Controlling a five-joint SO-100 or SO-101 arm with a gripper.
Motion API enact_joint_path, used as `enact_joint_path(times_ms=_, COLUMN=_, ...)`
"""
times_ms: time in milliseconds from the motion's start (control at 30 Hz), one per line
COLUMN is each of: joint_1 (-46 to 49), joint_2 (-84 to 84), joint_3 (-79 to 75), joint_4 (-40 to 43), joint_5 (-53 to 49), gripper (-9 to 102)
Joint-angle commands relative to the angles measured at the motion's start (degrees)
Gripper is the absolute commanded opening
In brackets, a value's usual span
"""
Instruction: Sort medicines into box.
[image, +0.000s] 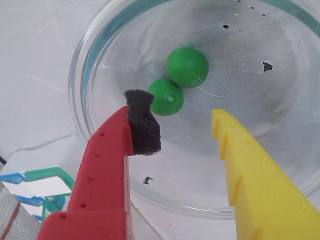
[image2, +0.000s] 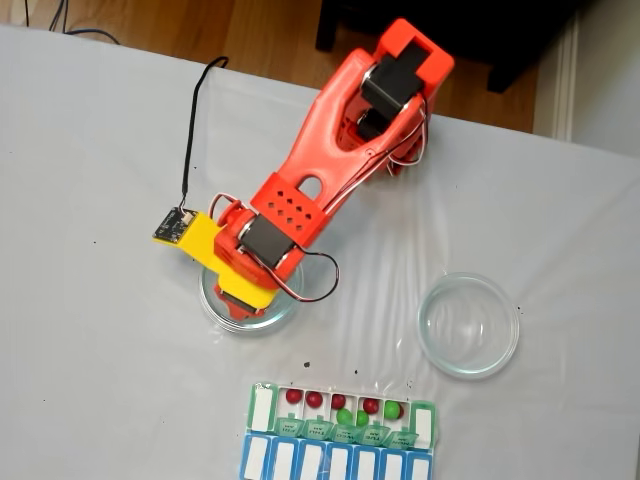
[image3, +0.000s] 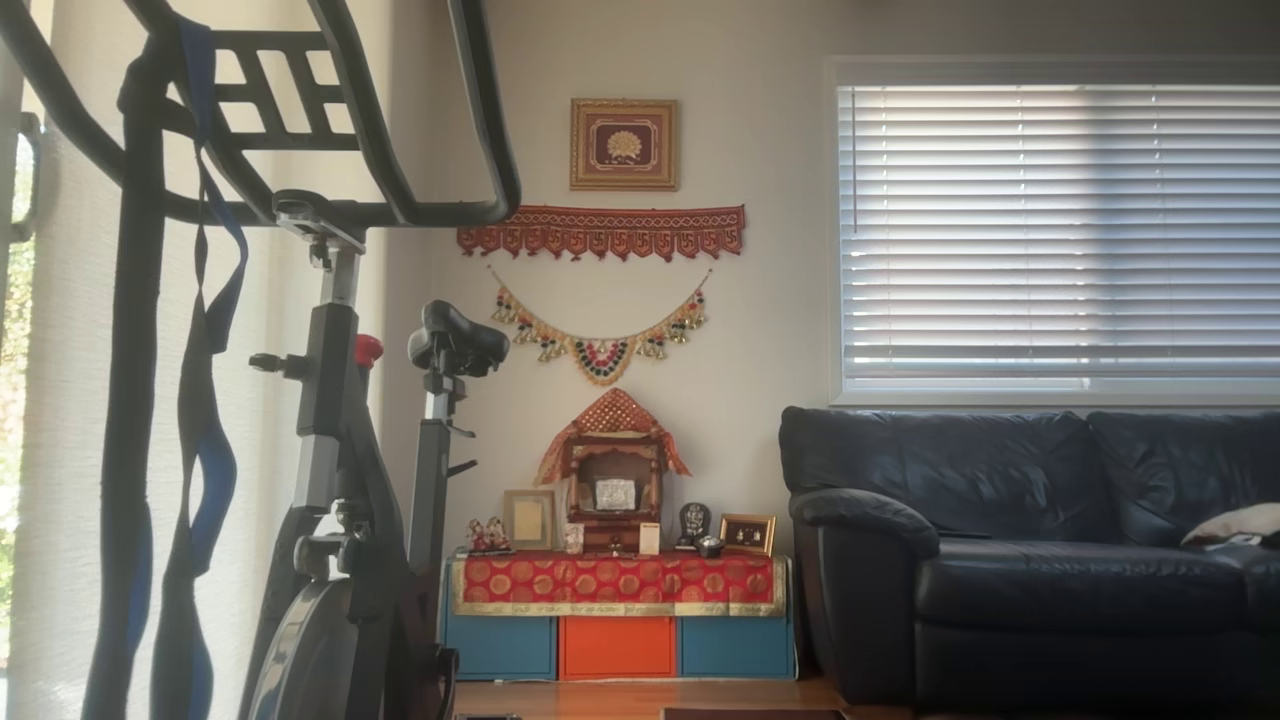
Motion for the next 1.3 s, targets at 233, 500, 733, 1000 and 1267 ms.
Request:
enact_joint_path(times_ms=233, joint_1=0.0, joint_2=1.93, joint_3=-2.81, joint_4=-1.05, joint_5=0.35, gripper=22)
enact_joint_path(times_ms=500, joint_1=0.09, joint_2=0.26, joint_3=-2.9, joint_4=-2.55, joint_5=0.53, gripper=21)
enact_joint_path(times_ms=733, joint_1=0.18, joint_2=-1.05, joint_3=-2.72, joint_4=-3.16, joint_5=0.7, gripper=22)
enact_joint_path(times_ms=1000, joint_1=-0.09, joint_2=-1.32, joint_3=-2.2, joint_4=-3.16, joint_5=1.49, gripper=23)
enact_joint_path(times_ms=1267, joint_1=-0.44, joint_2=-1.05, joint_3=-0.7, joint_4=-4.31, joint_5=2.64, gripper=24)
